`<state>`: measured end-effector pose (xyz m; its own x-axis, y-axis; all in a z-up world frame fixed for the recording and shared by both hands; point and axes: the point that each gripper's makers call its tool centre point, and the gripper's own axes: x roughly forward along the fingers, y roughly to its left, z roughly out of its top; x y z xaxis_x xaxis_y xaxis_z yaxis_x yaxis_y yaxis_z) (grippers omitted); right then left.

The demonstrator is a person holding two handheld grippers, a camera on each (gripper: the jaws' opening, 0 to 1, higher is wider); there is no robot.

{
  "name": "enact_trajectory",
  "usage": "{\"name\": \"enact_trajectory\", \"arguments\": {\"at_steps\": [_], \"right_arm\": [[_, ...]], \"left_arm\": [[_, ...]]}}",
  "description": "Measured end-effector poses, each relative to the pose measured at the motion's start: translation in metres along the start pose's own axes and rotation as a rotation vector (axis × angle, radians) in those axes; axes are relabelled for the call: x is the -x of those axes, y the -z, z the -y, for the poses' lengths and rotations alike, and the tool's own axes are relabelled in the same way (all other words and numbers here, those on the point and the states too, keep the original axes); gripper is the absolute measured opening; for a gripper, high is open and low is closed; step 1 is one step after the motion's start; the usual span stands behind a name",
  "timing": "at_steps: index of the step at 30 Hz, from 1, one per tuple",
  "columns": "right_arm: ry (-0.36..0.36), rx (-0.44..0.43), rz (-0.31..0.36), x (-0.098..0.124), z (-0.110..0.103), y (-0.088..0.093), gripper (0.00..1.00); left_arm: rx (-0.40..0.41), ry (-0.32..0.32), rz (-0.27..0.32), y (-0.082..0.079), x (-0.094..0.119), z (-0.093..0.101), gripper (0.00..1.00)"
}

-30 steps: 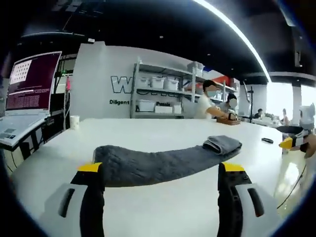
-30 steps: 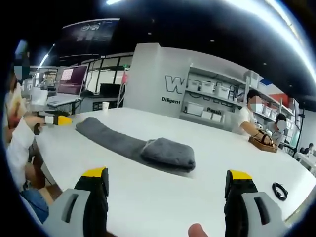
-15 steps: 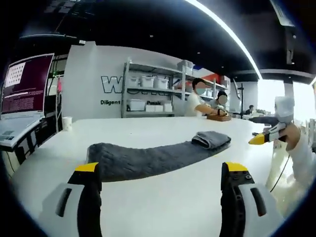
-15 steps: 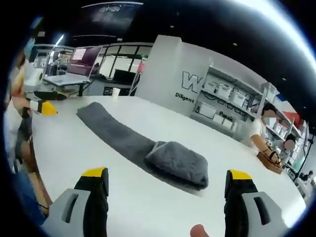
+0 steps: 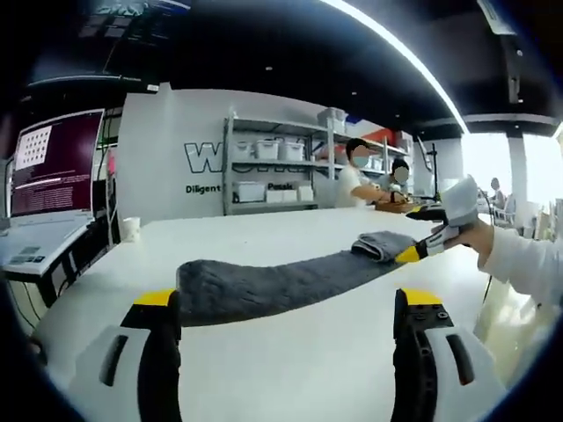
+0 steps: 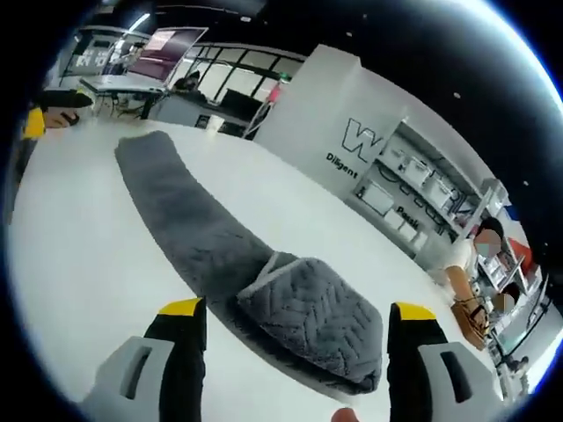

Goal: Open the folded towel by lifting each exposed corner and separating the folded layers until the towel lies flat within the target outline without major curled edges

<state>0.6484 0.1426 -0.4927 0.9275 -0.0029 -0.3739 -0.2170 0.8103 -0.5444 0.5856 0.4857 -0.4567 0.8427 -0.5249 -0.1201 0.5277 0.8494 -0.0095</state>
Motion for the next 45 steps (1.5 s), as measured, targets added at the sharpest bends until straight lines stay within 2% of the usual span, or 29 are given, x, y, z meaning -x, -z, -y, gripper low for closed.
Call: {"name": "enact_trajectory", "arguments": {"at_steps": [6,13,15,16,20,24,27,29,34,36,42,45], "right_arm": [[0.004,0.034,-0.055,-0.022,-0.004,0.01,0.81],[0.009,0.118,-0.059,-0.031,-0.01,0.01,0.64],[-0.013,0.127,-0.069,-0.034,-0.015,0.013,0.55],[-0.053,0.13,-0.075,-0.036,-0.025,0.014,0.5],[-0.089,0.163,-0.071,-0.037,-0.037,0.015,0.32],[-0.126,0.166,-0.076,-0.039,-0.044,0.016,0.19],[-0.126,0.16,-0.074,-0.04,-0.042,0.016,0.11],[-0.128,0.115,-0.063,-0.039,-0.039,0.014,0.04],[-0.153,0.003,-0.039,-0.033,-0.03,0.007,0.01],[-0.151,-0.038,-0.002,-0.03,-0.021,-0.002,0.01],[-0.168,-0.333,0.097,-0.019,0.013,-0.022,0.0],[-0.132,-0.4,0.115,-0.014,0.038,-0.023,0.0]], "left_arm": [[0.003,-0.007,0.011,-0.001,0.002,-0.004,1.0],[0.009,-0.005,0.013,0.001,0.002,-0.005,1.0],[0.01,-0.004,0.013,0.002,0.001,-0.006,1.0],[0.01,-0.003,0.007,0.004,0.001,-0.006,1.0],[0.013,-0.003,0.006,0.005,0.001,-0.007,1.0],[0.017,-0.006,0.008,0.006,0.002,-0.009,1.0],[0.02,-0.006,0.008,0.006,0.003,-0.01,1.0],[0.021,-0.006,0.009,0.007,0.003,-0.011,1.0],[0.021,-0.004,0.009,0.006,0.003,-0.01,1.0],[0.021,-0.002,0.011,0.006,0.003,-0.01,1.0],[0.023,0.004,0.013,0.005,0.003,-0.007,1.0],[0.023,0.007,0.014,0.004,0.004,-0.006,1.0]]}}
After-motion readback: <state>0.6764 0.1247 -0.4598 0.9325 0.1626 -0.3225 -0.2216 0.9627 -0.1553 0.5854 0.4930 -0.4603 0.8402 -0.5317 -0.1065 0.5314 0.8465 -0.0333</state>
